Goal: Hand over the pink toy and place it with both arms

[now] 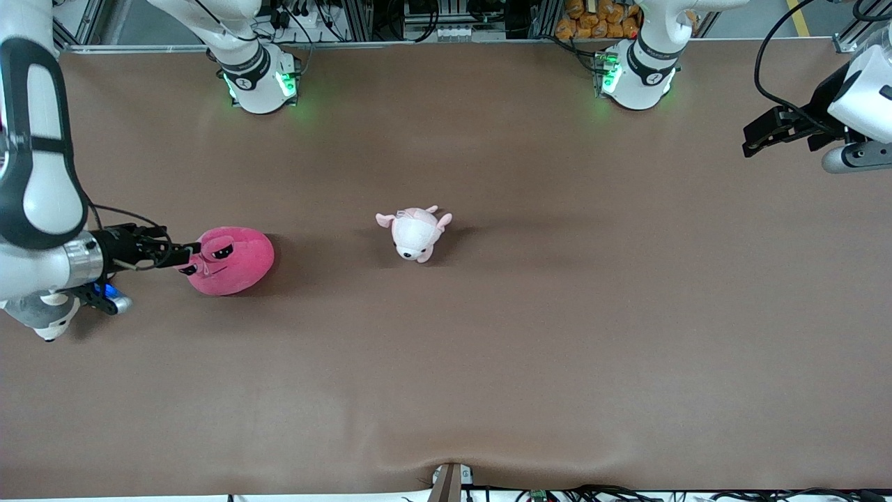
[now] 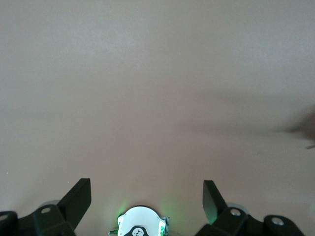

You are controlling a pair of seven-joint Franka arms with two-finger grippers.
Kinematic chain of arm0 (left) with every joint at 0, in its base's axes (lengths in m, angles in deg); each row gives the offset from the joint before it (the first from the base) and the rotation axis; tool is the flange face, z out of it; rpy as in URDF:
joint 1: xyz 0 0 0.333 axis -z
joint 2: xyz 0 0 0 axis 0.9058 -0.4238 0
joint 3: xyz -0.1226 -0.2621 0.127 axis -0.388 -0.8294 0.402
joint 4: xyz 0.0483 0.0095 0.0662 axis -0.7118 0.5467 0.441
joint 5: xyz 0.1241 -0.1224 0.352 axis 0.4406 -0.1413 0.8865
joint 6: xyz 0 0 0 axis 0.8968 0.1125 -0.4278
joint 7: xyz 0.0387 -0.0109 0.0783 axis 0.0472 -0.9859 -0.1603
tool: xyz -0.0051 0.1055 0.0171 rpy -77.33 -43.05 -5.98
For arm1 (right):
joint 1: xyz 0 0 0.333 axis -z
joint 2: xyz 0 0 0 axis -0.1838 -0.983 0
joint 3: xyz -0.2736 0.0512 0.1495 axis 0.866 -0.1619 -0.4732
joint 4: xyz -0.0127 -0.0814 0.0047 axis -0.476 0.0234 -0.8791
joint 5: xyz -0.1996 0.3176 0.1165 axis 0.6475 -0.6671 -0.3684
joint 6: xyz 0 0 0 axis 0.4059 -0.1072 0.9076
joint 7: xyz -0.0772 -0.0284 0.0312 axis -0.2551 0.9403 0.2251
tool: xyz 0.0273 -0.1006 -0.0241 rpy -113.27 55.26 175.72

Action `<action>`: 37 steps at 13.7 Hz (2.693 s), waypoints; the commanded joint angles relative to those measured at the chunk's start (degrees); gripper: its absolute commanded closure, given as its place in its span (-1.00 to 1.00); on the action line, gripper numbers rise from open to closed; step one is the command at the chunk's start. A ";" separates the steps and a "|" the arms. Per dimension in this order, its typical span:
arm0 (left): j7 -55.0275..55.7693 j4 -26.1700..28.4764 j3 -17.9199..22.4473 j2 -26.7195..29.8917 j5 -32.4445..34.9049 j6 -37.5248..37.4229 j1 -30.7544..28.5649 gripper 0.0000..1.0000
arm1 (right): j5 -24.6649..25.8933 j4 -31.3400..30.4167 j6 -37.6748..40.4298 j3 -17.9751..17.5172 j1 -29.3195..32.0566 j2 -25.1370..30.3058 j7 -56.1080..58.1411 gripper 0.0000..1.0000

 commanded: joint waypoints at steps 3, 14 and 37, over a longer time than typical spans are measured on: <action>0.23 0.83 0.49 1.82 -0.05 -0.64 0.57 -1.00 | 5.34 -4.10 -0.39 0.12 -3.96 10.89 3.25 -1.00; -0.48 1.18 0.14 3.22 0.13 -1.78 -0.22 -1.00 | 13.42 -12.01 -4.43 0.12 -11.52 30.95 11.32 -1.00; -0.56 -2.25 0.58 1.47 0.74 -2.75 -0.22 -1.00 | 10.53 -10.78 -0.65 1.97 -8.09 33.59 7.38 -1.00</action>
